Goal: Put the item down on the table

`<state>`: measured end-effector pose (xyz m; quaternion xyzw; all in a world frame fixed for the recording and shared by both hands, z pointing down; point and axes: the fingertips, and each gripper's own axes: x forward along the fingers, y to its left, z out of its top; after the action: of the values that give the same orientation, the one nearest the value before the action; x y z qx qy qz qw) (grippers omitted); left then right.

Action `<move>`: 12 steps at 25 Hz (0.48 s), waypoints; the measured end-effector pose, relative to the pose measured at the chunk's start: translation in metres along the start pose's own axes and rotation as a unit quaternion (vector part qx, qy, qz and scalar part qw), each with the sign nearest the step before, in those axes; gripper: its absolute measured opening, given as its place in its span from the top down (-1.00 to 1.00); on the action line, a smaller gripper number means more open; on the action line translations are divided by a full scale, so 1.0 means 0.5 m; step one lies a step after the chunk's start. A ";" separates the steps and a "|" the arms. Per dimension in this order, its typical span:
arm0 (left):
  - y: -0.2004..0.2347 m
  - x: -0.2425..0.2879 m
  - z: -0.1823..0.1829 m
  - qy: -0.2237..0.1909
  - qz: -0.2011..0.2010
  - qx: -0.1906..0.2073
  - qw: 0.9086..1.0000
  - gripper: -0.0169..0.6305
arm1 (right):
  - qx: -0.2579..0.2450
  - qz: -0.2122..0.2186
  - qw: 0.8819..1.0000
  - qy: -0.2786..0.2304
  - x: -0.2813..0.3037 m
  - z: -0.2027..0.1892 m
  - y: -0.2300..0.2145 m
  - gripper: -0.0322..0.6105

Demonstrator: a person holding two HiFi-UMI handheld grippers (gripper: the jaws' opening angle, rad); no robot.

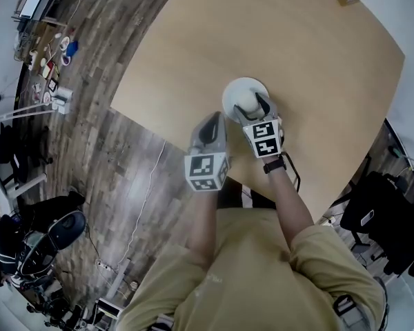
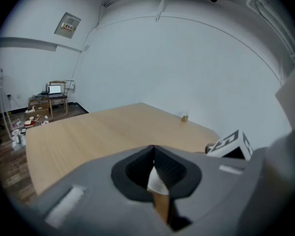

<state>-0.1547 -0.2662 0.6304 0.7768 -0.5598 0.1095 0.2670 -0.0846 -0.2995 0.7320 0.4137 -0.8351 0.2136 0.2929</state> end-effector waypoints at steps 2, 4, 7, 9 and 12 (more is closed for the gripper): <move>0.009 0.000 -0.002 0.002 0.001 -0.002 1.000 0.94 | -0.005 -0.008 1.000 0.010 0.013 -0.009 0.000 -0.09; 0.017 -0.003 0.002 0.001 0.003 -0.003 1.000 0.94 | -0.020 -0.014 1.000 0.020 0.022 -0.018 0.001 -0.09; 0.022 -0.010 0.010 -0.005 0.002 -0.003 1.000 0.94 | -0.041 -0.012 0.999 0.031 0.027 -0.021 0.006 -0.10; 0.023 -0.017 0.011 -0.007 0.002 -0.005 1.000 0.94 | -0.037 -0.014 0.999 0.029 0.024 -0.018 0.008 -0.12; 0.013 -0.031 0.020 -0.014 0.003 -0.005 1.000 0.94 | -0.028 -0.013 0.999 0.014 -0.005 -0.001 0.011 -0.22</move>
<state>-0.1674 -0.2603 0.6169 0.7754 -0.5660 0.0965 0.2630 -0.0876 -0.2945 0.7300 0.4131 -0.8311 0.1923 0.3188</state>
